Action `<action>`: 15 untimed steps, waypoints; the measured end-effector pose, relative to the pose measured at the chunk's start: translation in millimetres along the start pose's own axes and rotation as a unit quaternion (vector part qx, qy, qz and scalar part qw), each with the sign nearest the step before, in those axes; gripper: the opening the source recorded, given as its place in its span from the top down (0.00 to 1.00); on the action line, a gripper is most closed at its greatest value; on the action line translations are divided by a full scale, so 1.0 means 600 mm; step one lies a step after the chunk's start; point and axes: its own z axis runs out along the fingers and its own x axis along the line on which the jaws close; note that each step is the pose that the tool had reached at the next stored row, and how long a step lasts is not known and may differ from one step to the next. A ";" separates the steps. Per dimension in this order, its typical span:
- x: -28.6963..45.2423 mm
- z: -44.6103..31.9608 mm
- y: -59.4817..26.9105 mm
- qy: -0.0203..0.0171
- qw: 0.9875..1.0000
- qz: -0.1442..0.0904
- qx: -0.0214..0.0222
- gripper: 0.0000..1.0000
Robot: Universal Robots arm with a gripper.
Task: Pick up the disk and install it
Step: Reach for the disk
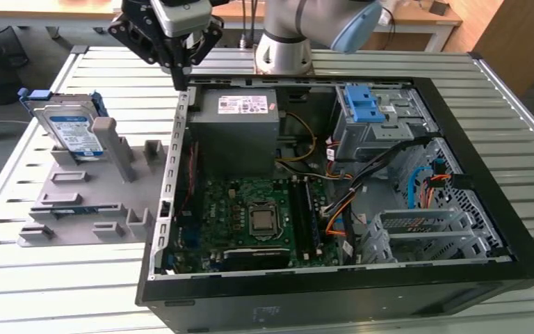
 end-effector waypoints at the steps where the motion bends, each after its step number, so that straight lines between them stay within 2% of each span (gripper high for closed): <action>1: 0.002 0.000 0.000 0.000 1.000 0.000 0.000 0.89; 15: 0.036 0.001 0.000 0.001 1.000 0.000 0.000 0.89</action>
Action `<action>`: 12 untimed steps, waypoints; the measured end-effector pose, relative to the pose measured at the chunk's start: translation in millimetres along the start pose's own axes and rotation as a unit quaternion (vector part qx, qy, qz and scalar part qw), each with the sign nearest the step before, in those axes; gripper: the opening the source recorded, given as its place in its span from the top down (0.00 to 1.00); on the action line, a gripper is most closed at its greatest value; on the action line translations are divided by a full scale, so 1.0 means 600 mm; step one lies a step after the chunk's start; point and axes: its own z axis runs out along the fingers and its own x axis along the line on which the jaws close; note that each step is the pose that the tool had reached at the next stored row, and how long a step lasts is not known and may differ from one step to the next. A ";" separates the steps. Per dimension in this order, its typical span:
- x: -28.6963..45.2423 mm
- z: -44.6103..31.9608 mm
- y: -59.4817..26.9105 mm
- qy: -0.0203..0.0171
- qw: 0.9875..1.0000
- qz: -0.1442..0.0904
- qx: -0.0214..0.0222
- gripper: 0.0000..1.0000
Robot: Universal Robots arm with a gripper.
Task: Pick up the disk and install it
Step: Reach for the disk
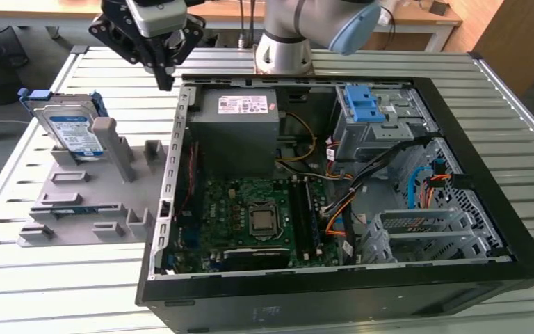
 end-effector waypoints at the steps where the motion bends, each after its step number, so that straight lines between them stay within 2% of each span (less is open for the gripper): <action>1: 0.003 0.000 0.000 0.000 1.000 0.000 0.000 0.89; 12: 0.031 0.001 0.000 0.001 1.000 0.000 0.000 0.89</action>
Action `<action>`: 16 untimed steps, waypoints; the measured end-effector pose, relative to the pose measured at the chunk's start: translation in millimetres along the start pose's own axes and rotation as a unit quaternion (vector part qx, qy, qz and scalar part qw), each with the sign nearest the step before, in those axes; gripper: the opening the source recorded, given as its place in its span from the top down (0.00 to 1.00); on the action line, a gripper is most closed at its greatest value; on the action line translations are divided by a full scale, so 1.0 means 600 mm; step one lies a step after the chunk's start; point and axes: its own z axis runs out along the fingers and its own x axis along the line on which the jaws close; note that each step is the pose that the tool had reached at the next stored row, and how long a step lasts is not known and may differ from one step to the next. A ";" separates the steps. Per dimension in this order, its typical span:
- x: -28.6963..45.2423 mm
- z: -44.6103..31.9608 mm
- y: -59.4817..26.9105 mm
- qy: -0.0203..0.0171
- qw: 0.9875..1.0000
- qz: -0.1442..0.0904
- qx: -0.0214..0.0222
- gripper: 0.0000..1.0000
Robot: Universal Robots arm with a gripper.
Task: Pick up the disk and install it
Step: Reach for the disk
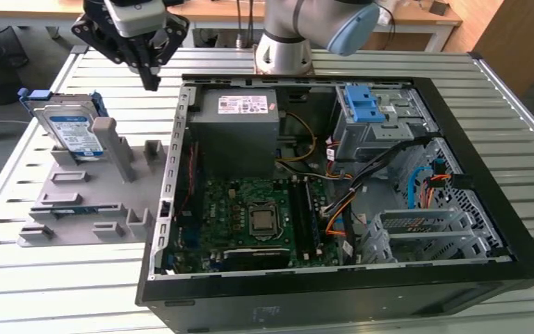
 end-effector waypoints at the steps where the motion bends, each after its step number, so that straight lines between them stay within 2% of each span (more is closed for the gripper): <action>1: 0.002 0.000 0.000 0.000 1.000 0.000 0.000 0.89; 16: 0.040 0.001 0.000 0.001 1.000 0.000 0.000 0.89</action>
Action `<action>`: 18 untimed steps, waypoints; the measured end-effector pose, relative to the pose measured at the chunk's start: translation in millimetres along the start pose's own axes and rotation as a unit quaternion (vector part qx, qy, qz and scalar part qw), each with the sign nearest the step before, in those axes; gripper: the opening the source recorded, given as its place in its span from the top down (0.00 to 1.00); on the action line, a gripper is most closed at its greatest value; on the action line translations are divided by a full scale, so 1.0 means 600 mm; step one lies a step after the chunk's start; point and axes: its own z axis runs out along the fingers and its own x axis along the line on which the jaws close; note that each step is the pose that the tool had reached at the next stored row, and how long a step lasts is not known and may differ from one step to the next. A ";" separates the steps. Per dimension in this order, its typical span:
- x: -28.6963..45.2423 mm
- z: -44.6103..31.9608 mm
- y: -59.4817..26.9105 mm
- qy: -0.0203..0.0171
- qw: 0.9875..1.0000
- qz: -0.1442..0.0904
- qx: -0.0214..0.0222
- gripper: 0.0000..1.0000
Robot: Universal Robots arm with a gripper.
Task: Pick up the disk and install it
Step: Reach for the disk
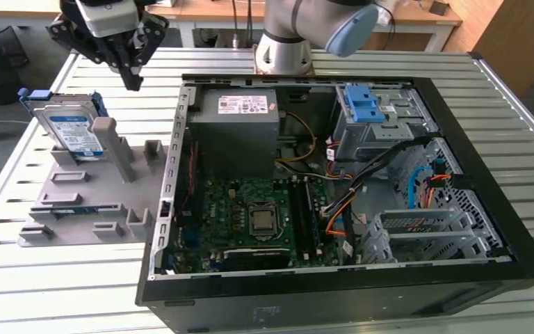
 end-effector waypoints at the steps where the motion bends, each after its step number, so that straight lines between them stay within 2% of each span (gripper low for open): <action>1: 0.003 0.000 0.000 0.000 1.000 0.000 0.000 0.89; 6: 0.021 0.002 0.009 0.000 1.000 0.000 0.000 0.89; 9: 0.035 0.004 0.011 0.002 1.000 0.000 0.000 0.89; 14: 0.051 0.010 0.012 0.006 1.000 0.000 0.001 0.89; 18: 0.065 0.017 0.012 0.006 1.000 -0.004 0.000 0.89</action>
